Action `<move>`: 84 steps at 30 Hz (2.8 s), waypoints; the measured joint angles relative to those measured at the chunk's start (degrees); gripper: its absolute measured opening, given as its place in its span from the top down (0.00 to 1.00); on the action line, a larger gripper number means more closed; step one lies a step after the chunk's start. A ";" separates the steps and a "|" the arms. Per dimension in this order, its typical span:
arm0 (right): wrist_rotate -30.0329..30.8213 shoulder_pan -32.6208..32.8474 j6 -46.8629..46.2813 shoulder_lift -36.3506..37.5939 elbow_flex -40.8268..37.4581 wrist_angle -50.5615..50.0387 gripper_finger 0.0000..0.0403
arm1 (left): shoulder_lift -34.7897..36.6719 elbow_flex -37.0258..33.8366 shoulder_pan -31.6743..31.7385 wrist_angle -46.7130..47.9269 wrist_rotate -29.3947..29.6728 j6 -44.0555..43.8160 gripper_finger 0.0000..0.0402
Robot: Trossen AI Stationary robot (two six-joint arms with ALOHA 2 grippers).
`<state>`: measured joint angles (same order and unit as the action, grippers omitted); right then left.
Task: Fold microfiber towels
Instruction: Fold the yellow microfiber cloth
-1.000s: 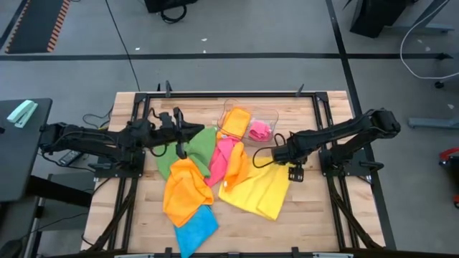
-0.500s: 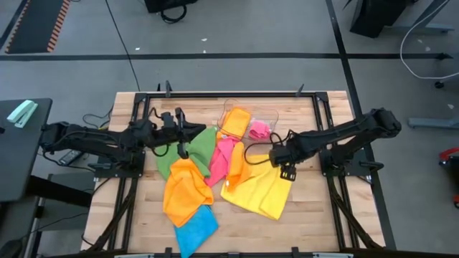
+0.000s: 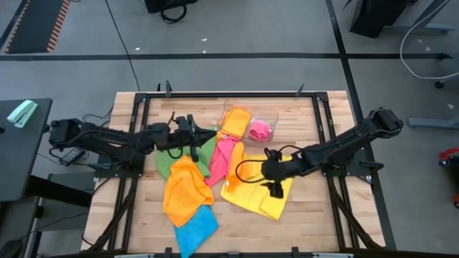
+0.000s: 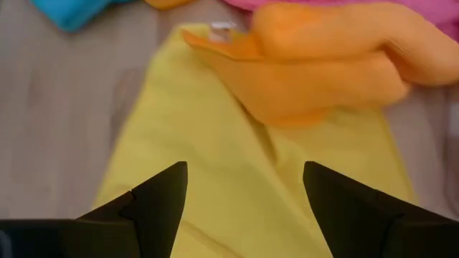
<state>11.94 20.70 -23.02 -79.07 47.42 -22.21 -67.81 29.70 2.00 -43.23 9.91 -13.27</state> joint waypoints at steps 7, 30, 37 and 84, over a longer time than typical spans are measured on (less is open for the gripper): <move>0.28 3.13 -4.87 0.00 -0.04 5.74 0.29 | -1.50 0.06 0.00 -0.99 -0.98 -0.77 0.97; 8.61 17.29 -12.95 -18.87 1.07 12.72 0.29 | -1.55 0.06 0.00 -1.81 -8.30 -1.13 0.96; 13.52 18.61 -12.69 -22.58 1.07 12.83 0.35 | -1.55 0.06 0.00 -1.87 -8.30 -1.15 0.94; 7.51 26.70 -37.25 -1.15 1.05 -14.19 0.98 | -43.87 34.75 -6.15 21.83 -12.91 4.93 0.84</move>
<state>19.46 47.40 -60.27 -80.22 48.47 -36.40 -111.68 64.45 -4.15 -21.40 -3.01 -8.34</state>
